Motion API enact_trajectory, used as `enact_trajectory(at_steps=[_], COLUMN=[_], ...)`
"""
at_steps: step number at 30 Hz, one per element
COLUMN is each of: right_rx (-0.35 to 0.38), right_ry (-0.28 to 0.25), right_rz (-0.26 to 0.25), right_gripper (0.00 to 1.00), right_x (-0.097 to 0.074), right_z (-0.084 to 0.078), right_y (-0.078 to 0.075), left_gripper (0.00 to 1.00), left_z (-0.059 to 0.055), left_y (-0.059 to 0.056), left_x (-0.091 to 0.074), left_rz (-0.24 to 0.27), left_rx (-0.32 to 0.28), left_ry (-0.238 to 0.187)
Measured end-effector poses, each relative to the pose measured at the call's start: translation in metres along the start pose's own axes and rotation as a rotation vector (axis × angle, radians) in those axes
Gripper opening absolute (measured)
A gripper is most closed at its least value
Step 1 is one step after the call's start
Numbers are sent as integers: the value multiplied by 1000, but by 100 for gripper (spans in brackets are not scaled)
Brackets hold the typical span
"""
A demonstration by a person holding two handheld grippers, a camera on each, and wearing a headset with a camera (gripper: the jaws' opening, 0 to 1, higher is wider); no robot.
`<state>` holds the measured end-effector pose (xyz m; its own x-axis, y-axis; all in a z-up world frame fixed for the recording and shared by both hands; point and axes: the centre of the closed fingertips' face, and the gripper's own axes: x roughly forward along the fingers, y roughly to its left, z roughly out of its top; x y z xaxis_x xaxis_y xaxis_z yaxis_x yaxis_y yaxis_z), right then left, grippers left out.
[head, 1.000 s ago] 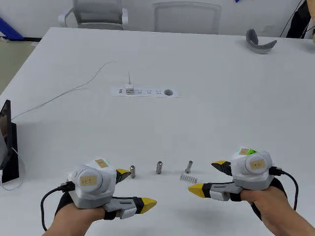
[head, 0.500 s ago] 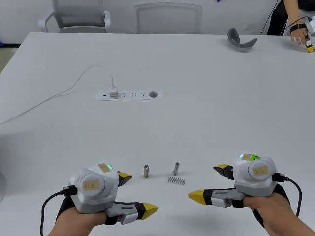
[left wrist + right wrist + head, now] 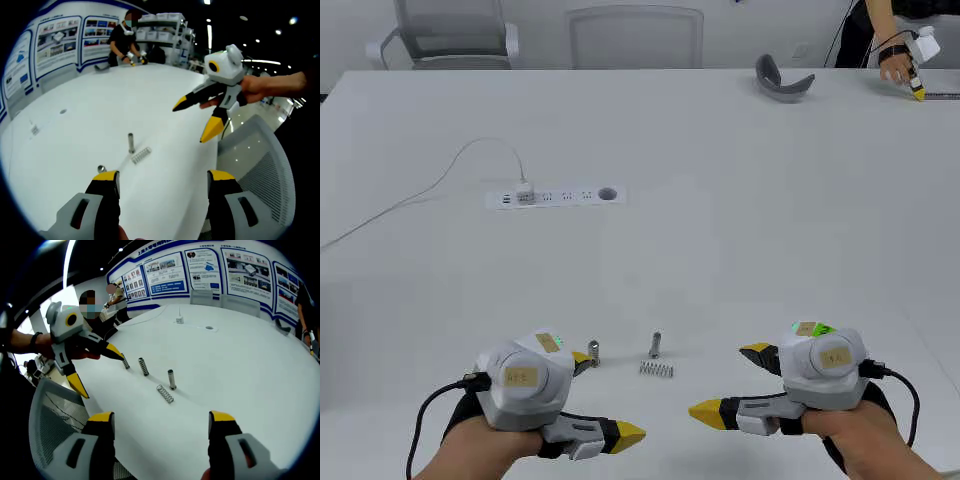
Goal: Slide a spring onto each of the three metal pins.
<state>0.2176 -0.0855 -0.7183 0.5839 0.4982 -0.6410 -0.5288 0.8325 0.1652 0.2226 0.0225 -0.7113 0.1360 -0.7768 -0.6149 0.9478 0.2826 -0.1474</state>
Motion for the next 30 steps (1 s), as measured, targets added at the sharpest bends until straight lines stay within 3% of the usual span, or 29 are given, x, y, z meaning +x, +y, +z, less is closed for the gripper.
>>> enact_trajectory(at_steps=[12, 22, 30], right_rx=[-9, 12, 31], right_ry=[19, 4, -2], right_rz=[4, -4, -4], right_gripper=[79, 79, 79], right_x=[-9, -19, -21], right_z=[-11, -12, -14], right_y=[-3, -8, -10], left_gripper=[73, 71, 68], left_z=[1, 4, -4], left_y=[-10, -4, 3], left_x=[30, 57, 83], left_rz=[-84, -97, -95], left_rx=[168, 176, 131], left_ry=[106, 132, 152])
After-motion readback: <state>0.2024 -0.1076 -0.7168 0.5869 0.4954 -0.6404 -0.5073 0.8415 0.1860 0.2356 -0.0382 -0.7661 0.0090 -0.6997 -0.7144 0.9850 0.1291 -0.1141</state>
